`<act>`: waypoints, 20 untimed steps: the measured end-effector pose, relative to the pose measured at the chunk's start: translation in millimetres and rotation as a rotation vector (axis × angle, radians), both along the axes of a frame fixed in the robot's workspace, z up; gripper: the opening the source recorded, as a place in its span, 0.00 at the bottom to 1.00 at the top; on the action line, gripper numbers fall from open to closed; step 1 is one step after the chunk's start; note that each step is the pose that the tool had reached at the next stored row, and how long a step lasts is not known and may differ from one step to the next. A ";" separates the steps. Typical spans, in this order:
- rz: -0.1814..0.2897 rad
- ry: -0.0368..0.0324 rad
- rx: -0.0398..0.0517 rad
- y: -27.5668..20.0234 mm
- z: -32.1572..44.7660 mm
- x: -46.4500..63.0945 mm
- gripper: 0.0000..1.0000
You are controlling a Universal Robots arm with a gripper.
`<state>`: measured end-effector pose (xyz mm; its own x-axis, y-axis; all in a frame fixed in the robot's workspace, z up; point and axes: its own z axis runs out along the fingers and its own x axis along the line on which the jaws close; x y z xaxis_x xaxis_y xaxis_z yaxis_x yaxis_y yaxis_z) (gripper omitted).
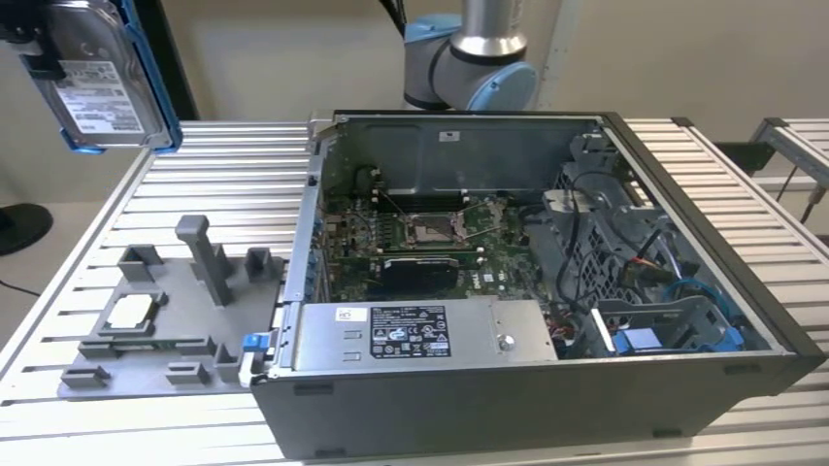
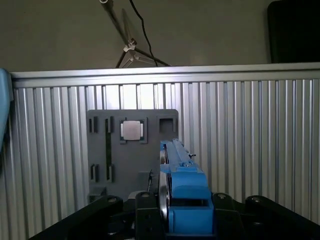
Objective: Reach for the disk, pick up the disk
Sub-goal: 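Pick up the disk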
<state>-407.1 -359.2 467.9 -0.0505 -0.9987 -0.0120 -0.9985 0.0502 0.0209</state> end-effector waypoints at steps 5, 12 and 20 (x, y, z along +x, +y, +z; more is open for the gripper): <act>0.000 0.0021 0.0001 0.0 0.1 15.0 0.00; -0.001 0.0047 -0.0004 0.0 5.3 21.0 0.00; -0.001 0.0098 -0.0004 0.0 6.0 38.5 0.00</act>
<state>-368.6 -359.2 474.0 -0.0512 -0.9986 -0.0111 -0.9982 0.0508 0.0306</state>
